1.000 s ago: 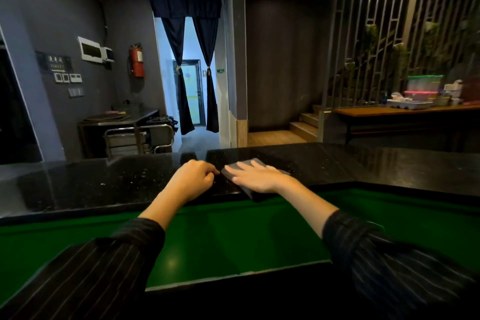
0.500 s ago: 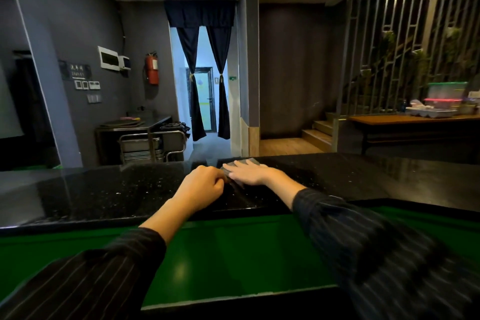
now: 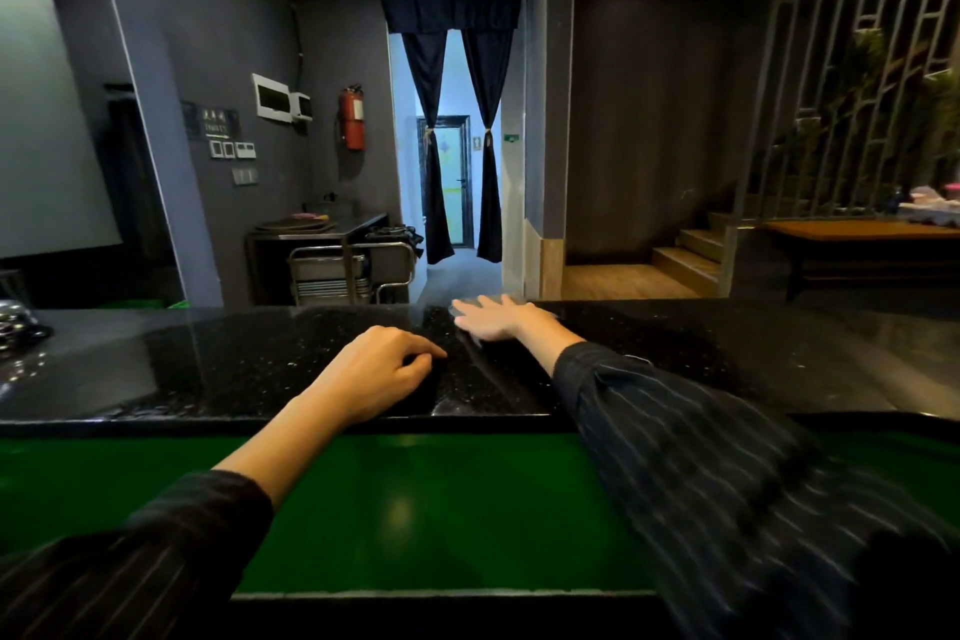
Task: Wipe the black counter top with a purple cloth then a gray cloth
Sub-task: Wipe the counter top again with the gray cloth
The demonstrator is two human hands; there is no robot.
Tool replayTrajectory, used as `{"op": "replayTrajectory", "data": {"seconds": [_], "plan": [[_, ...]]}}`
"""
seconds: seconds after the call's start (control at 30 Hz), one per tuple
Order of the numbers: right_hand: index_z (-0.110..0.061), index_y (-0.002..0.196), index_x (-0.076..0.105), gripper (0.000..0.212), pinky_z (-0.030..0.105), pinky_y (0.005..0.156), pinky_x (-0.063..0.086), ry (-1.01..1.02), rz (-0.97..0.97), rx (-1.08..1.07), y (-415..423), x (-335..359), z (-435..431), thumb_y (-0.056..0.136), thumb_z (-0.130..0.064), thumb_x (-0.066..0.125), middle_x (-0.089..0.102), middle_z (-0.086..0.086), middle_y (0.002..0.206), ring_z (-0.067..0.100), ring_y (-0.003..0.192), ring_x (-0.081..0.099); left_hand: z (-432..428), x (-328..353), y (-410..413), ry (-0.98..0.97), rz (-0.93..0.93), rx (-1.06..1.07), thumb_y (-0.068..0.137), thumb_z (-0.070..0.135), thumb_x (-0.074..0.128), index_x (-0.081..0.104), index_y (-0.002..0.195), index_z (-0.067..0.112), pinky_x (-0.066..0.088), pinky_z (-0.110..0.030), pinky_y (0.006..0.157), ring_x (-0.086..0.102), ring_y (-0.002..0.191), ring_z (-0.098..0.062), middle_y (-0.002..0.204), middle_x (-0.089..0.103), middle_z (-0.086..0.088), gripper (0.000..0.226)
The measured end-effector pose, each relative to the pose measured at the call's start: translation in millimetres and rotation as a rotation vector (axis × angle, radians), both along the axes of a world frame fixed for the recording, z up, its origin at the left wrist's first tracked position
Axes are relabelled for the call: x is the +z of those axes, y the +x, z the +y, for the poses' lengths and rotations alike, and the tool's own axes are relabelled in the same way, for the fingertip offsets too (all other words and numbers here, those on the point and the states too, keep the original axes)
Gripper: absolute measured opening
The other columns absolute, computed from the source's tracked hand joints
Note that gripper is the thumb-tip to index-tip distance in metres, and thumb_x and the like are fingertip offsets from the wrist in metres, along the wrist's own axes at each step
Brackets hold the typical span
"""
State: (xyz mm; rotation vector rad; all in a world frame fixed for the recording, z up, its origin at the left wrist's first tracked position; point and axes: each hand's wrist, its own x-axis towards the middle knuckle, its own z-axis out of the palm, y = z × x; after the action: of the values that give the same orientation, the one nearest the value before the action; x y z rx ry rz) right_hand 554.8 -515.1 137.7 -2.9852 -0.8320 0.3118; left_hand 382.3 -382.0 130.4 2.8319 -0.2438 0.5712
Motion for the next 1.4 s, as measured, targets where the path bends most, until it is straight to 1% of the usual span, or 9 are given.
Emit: {"op": "replayTrajectory", "data": {"seconds": [0.13,0.27,0.43,0.7,0.83,1.0,1.1,1.27,1.4], "plan": [[-0.022,0.156,0.018,0.050,0.044,0.120,0.011,0.131,0.035,0.182,-24,8,-42,0.107,-0.034,0.024,0.020,0.006,0.162,0.025,0.149,0.018,-2,0,-8,0.018,-0.040,0.037,0.088,0.026,0.046,0.071,0.110,0.027,0.046,-0.027,0.074,0.067,0.088,-0.020,0.104,0.074,-0.001,0.034],[-0.017,0.150,0.032,0.046,0.036,0.113,0.026,0.301,0.142,-0.179,-13,7,-102,0.104,-0.022,0.037,0.035,0.009,0.153,0.023,0.139,0.034,-2,-5,-11,0.058,-0.125,0.094,0.081,0.030,0.043,0.072,0.078,0.015,0.042,-0.029,0.061,0.064,0.075,-0.026,0.079,0.071,-0.005,0.033],[-0.034,0.154,0.019,0.056,0.056,0.115,0.010,0.136,-0.139,-0.399,-39,-1,-48,0.100,-0.042,0.026,0.014,0.000,0.164,0.033,0.149,0.012,-2,0,-12,0.033,-0.163,0.153,0.081,0.016,0.047,0.071,0.081,0.007,0.038,-0.030,0.062,0.063,0.079,-0.034,0.083,0.070,-0.014,0.026],[-0.048,0.151,0.019,0.056,0.053,0.119,0.010,0.069,-0.084,-0.100,-124,-4,5,0.095,-0.057,0.024,0.014,0.002,0.164,0.032,0.149,0.013,30,8,-39,0.133,-0.205,0.123,0.082,0.018,0.049,0.070,0.090,0.008,0.047,-0.035,0.070,0.065,0.088,-0.037,0.093,0.071,-0.017,0.025],[-0.051,0.149,0.021,0.082,0.058,0.117,0.007,0.131,-0.055,-0.492,-113,-11,-66,0.071,-0.074,0.026,0.011,-0.005,0.164,0.032,0.150,0.011,106,6,-64,0.219,-0.293,-0.076,0.079,0.034,0.037,0.073,0.088,0.017,0.051,-0.035,0.066,0.067,0.083,-0.028,0.087,0.073,-0.007,0.041],[-0.034,0.155,0.017,0.056,0.058,0.115,0.011,0.046,-0.129,-0.822,-142,1,-8,0.100,-0.045,0.026,0.008,0.006,0.165,0.043,0.147,0.007,155,-10,-69,0.142,-0.217,-0.096,0.080,0.041,0.030,0.071,0.103,0.014,0.051,-0.039,0.083,0.062,0.092,-0.027,0.097,0.073,-0.009,0.055],[-0.030,0.153,0.024,0.054,0.058,0.114,0.013,0.101,-0.174,-0.674,-167,9,57,0.101,-0.043,0.029,0.014,0.010,0.163,0.043,0.146,0.011,155,-11,-63,0.036,-0.225,-0.074,0.078,0.037,0.028,0.067,0.106,0.010,0.050,-0.043,0.083,0.058,0.093,-0.029,0.097,0.070,-0.012,0.055],[-0.052,0.151,0.012,0.049,0.061,0.116,0.007,0.047,-0.121,-0.109,-188,2,127,0.102,-0.049,0.016,0.007,-0.002,0.165,0.034,0.150,0.006,163,-12,-62,-0.001,-0.148,-0.020,0.075,0.034,0.023,0.065,0.111,0.008,0.047,-0.047,0.086,0.054,0.098,-0.032,0.105,0.067,-0.014,0.061],[-0.047,0.153,0.015,0.052,0.057,0.118,0.005,0.106,-0.045,-0.120,-181,2,87,0.101,-0.049,0.023,0.008,0.001,0.165,0.030,0.151,0.005,166,-10,-63,-0.054,-0.078,0.001,0.075,0.029,0.028,0.064,0.112,0.008,0.046,-0.046,0.089,0.054,0.101,-0.032,0.107,0.067,-0.014,0.056]]}}
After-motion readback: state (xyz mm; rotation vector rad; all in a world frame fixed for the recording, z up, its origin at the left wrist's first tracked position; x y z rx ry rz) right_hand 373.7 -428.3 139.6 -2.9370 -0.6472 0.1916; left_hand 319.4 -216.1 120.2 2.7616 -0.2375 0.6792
